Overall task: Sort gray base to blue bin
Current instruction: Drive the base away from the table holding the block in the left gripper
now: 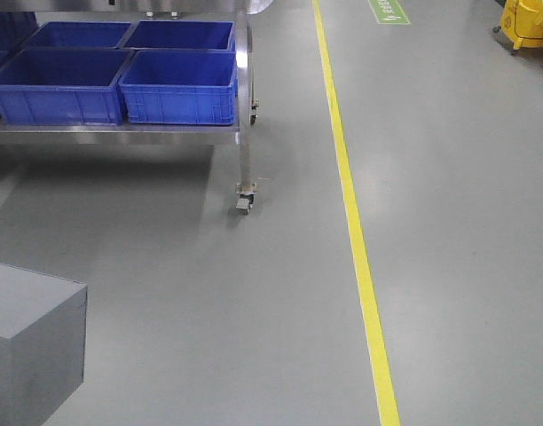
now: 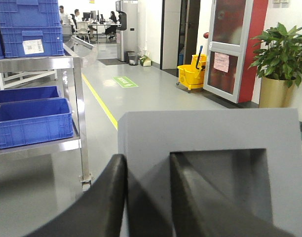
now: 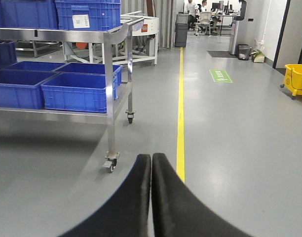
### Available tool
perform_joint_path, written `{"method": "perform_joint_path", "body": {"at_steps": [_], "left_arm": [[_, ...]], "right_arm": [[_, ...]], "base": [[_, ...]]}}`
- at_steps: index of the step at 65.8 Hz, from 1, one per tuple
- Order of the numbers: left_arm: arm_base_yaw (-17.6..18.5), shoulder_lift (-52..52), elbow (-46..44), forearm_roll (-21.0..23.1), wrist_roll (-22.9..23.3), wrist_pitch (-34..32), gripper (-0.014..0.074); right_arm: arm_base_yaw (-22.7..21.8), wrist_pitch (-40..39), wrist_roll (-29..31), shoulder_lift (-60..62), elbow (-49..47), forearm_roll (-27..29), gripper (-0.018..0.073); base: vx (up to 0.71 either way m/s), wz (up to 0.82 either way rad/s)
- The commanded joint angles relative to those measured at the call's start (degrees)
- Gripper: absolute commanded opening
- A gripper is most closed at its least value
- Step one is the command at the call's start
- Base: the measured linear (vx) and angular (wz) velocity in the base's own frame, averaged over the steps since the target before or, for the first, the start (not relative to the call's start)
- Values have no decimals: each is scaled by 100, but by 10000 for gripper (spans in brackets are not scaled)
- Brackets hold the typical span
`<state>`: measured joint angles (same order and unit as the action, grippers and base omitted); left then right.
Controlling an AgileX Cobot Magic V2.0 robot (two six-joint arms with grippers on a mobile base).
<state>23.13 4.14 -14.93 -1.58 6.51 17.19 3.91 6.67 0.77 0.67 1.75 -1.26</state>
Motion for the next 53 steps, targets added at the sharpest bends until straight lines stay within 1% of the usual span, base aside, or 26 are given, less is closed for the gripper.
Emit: {"method": "perform_joint_path", "body": {"at_steps": [1,53], "left_arm": [[37,50,-168,35,36,-617,-6],[37,50,-168,35,36,-617,-6]], "right_arm": [[-29,-446,31,66,79,-64,-9],[-29,-446,31,66,79,-64,-9]], "base": [[43,-7],[43,-2]]}}
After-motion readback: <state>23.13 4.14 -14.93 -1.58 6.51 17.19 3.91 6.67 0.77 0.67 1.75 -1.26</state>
